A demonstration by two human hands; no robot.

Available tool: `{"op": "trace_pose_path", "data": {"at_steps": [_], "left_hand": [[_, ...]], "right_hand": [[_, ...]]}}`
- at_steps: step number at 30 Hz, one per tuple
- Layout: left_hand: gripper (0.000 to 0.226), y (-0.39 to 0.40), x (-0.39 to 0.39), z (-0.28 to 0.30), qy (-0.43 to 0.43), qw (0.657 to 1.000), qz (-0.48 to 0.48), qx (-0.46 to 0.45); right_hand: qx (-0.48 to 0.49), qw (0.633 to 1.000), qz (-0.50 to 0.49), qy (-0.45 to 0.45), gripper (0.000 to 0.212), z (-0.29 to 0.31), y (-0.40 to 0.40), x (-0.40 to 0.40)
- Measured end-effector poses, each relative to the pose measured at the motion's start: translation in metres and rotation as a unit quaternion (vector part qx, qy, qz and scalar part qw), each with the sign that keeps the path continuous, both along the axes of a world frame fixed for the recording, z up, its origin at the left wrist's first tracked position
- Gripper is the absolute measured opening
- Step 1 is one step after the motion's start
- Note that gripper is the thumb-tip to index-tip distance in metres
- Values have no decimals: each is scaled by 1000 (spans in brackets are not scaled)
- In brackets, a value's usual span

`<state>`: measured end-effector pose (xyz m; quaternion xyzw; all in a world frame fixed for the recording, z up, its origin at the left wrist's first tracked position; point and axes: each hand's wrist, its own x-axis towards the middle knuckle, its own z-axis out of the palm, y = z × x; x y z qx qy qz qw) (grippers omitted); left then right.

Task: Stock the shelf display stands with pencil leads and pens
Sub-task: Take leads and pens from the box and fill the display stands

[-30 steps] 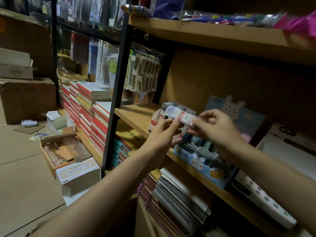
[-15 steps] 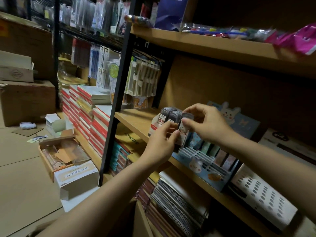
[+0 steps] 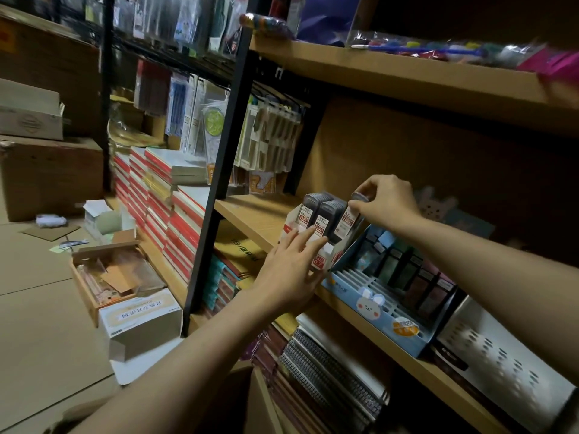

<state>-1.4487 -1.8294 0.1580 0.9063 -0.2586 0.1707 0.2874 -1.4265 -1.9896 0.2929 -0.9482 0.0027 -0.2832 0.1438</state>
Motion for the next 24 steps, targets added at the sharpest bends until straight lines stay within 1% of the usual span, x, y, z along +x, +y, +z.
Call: {"op": "trace_pose_path", "data": {"at_steps": [5,10,13,16,18,21,24], "left_hand": [[66,-1,-1,-3,3,1000,-7,-13],[72,-6,-3,-4,18,1000,-7,-8],[75,-5,-3,-4,27,1000,-12,0],[75,-4,-3,-3,30,999,-20,-5],[74,-5,-4,-2,14,999,-28,-13],[73,-11,-9,-2,-7,999,-48,-16],[74,-15,-13,-6,-4,998,-66,-7]], "right_hand": [[-25,999,-29,28,25,-15,-4,2],[-54,997,-56,-2,34,-26,-2,5],[-74,996,-34,-30,30,-21,-2,3],[-59,996,5,-60,25,-6,-16,-12],[-103,994,4,-47,25,-1,-30,-32],[-175,983,-47,-16,29,-8,-50,-59],[-194,978,-72,-3,32,-18,-55,-68]]}}
